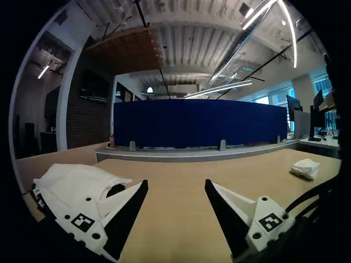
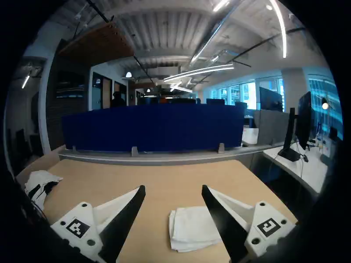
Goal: Fold towel
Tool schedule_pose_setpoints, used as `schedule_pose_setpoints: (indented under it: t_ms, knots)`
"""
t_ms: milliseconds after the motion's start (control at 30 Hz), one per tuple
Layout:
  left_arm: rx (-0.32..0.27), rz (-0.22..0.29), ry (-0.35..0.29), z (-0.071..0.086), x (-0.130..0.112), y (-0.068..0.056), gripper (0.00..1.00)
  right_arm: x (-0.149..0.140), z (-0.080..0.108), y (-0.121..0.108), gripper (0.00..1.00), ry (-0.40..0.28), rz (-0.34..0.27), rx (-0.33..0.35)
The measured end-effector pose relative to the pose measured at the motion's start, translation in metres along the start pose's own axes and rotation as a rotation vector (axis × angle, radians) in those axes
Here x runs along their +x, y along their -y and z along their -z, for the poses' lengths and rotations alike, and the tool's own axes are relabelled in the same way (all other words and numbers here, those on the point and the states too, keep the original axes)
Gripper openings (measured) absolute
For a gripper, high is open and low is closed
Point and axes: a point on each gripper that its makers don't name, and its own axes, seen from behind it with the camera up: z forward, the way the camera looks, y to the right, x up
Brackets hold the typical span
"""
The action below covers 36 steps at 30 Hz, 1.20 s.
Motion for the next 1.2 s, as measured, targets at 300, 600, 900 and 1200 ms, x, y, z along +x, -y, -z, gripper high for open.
schedule_pose_setpoints:
  t_ms: [300,600,900,1200]
  knots:
    - [0.000,0.000,0.001,0.001,0.001,-0.001,0.96,0.013,0.007,-0.015,1.00,-0.096,-0.021,0.028]
    - [0.000,0.000,0.000,0.001,0.001,-0.002,0.96,-0.004,0.009,-0.027,1.00,-0.165,-0.103,0.036]
    - [0.000,0.000,0.000,0.000,0.001,-0.002,0.96,-0.034,0.005,-0.025,1.00,-0.207,-0.070,0.051]
    - [0.000,0.000,0.000,0.000,0.000,-0.002,0.96,-0.076,-0.015,-0.016,1.00,-0.208,-0.055,0.060]
